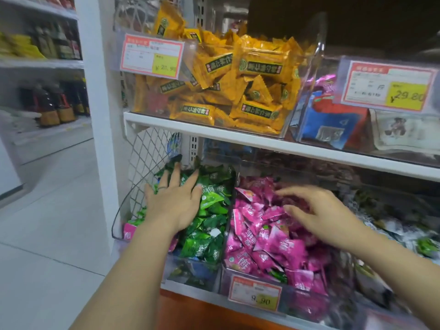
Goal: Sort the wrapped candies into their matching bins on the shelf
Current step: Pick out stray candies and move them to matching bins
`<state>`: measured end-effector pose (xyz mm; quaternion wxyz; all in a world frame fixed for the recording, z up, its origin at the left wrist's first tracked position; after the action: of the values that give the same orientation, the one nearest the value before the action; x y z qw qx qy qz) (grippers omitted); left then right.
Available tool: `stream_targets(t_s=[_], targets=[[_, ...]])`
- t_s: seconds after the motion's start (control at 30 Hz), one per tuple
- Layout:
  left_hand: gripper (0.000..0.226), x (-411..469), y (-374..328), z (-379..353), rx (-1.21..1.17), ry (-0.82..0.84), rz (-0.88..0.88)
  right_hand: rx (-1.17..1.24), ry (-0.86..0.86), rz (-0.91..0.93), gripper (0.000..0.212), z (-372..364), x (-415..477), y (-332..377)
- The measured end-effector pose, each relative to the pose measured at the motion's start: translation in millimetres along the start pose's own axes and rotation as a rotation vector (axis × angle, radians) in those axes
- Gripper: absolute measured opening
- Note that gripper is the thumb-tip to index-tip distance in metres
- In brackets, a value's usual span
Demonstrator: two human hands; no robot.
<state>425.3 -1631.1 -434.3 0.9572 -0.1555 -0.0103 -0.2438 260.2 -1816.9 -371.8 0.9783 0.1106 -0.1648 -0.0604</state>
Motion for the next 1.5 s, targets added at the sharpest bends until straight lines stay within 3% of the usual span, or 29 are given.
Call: stream_targets(t_s=[0.17,0.3,0.47,0.7,0.97,1.13,1.4,1.5], targets=[[0.049,-14.2,-35.9,20.6,-0.004,-0.153,-0.128,-0.057,0.037,-0.206,0.048,3.1,-17.2,-50.5],[0.048,-26.3,-77.1,27.7,-0.079,-0.177,-0.262,-0.152,0.107,-0.236,0.050,-3.4,-28.0,-63.9],[0.042,-38.9,-147.1,11.8,-0.273,-0.080,-0.519,0.037,0.139,-0.176,0.042,2.5,-46.7,-69.1],[0.039,-41.6,-227.0,-16.7,-0.202,0.002,-0.715,0.296,-0.035,-0.281,0.027,16.2,-81.1,-86.7],[0.040,-24.7,-240.2,-52.2,0.060,0.140,-0.705,0.312,-0.037,-0.250,0.032,7.4,-91.1,-93.8],[0.035,-26.8,-232.7,-41.0,0.130,0.116,-0.741,0.369,-0.030,-0.266,0.032,5.7,-95.2,-100.1],[0.021,-55.5,-193.0,-23.7,0.056,0.033,-0.863,0.451,0.007,-0.285,0.032,1.3,-97.6,-103.9],[0.028,-57.9,-184.6,-20.1,0.107,0.011,-0.856,0.461,0.009,-0.289,0.032,0.3,-98.0,-104.1]])
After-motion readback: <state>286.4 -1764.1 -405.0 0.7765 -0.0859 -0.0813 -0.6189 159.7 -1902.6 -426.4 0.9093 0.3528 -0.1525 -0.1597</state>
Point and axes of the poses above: each hand's wrist, its own x-axis towards the middle knuckle, its own z-axis out of the back of the hand, y = z × x, the point moved 8 cm from there along x, towards the middle knuckle, and after that the axes turned 1 degree about -x, right-handed, at the moved point
